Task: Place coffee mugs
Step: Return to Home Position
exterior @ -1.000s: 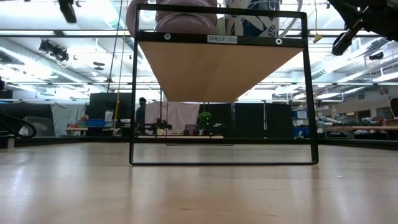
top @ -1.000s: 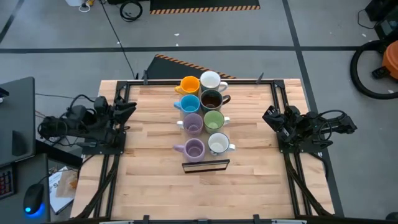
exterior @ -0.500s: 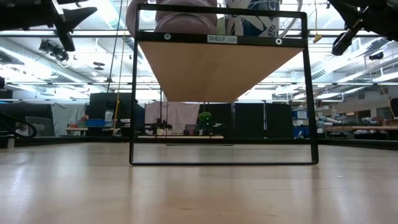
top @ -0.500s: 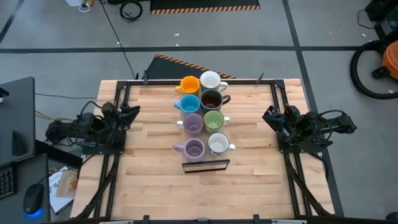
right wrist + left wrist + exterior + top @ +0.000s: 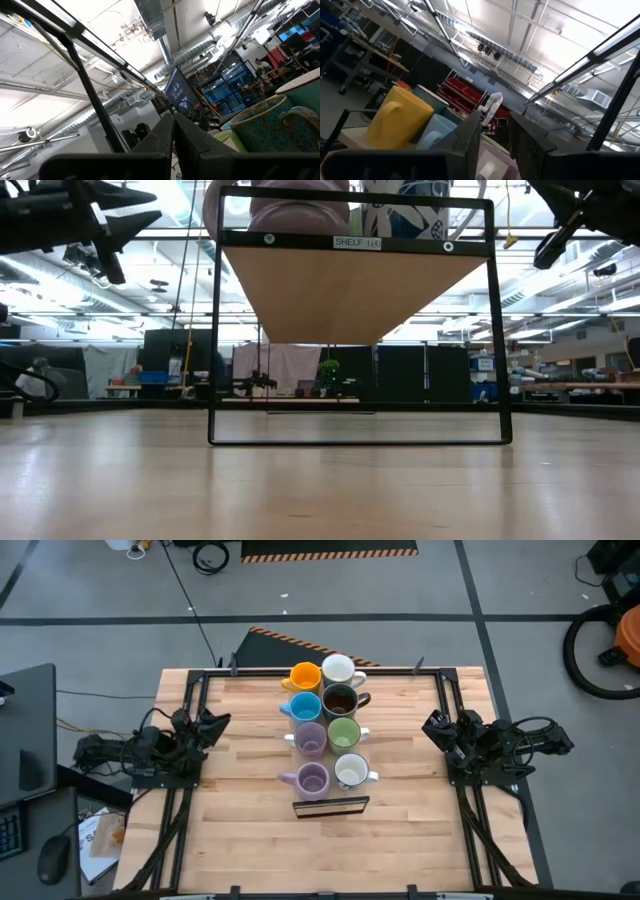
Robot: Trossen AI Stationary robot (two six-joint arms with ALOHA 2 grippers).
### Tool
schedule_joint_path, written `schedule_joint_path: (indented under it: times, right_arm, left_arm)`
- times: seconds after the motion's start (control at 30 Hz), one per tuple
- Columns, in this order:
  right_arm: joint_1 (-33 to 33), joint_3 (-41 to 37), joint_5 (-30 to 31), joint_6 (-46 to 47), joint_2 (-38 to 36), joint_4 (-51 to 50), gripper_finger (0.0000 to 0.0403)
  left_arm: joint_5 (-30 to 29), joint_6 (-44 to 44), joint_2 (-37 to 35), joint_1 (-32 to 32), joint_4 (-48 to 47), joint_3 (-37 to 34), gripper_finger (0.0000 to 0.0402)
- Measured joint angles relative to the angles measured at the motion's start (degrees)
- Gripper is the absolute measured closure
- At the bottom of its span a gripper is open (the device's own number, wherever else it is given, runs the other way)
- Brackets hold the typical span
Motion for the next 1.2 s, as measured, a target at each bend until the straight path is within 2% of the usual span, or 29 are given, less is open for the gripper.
schedule_joint_path:
  times: [0.23, 0.43, 0.57, 0.77, 1.2]
  right_arm:
    - [0.0, 0.0, 0.0, 0.0, 0.0, 0.0, 0.0380]
    - [0.0, 0.0, 0.0, 0.0, 0.0, 0.0, 0.0380]
    - [0.0, 0.0, 0.0, 0.0, 0.0, 0.0, 0.0380]
    - [0.0, 0.0, 0.0, 0.0, 0.0, 0.0, 0.0379]
    - [0.0, 0.0, 0.0, 0.0, 0.0, 0.0, 0.0379]
  left_arm:
    - [0.4, 0.1, 0.0, 1.3, -3.9, 0.0, 0.0340]
    - [-5.5, -1.2, 0.0, 1.4, -15.2, 0.0, 0.0371]
    - [-5.7, 2.1, 0.1, 1.4, -23.4, 0.0, 0.0373]
    - [-5.6, 9.6, 0.6, 1.4, -22.3, 0.0, 0.0370]
    - [-5.5, 9.4, 0.6, 1.4, -22.2, 0.0, 0.0370]
